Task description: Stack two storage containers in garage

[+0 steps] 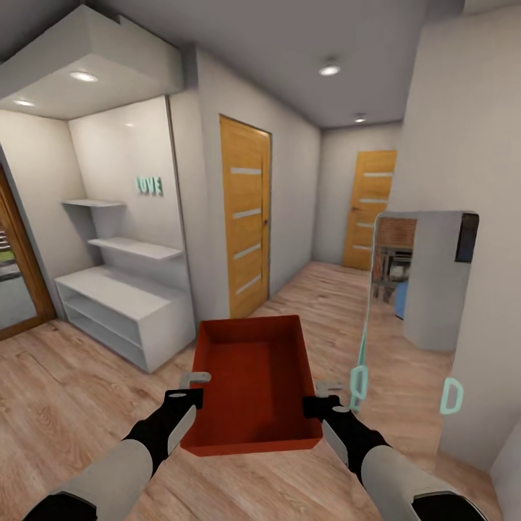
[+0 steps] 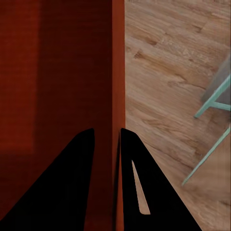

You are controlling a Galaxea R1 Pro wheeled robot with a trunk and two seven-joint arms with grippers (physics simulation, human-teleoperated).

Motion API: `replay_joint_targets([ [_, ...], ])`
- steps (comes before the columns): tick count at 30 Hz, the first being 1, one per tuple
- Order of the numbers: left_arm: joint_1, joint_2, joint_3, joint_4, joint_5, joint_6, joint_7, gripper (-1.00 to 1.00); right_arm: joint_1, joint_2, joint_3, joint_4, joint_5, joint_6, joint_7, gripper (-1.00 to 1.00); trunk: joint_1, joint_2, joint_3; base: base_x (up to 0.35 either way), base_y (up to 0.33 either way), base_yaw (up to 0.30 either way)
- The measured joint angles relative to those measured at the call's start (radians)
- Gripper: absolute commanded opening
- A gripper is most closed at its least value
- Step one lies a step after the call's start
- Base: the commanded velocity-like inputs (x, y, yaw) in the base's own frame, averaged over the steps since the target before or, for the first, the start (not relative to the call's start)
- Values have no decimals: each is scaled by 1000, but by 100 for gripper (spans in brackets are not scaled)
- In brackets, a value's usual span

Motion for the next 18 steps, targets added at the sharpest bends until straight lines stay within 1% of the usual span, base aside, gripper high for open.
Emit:
replay_joint_targets([
  [18, 0, 0, 0, 0, 0, -2, 0, -100, 0, 0, 0, 0, 0, -2, 0, -100, 0, 0, 0, 308, 138, 0],
])
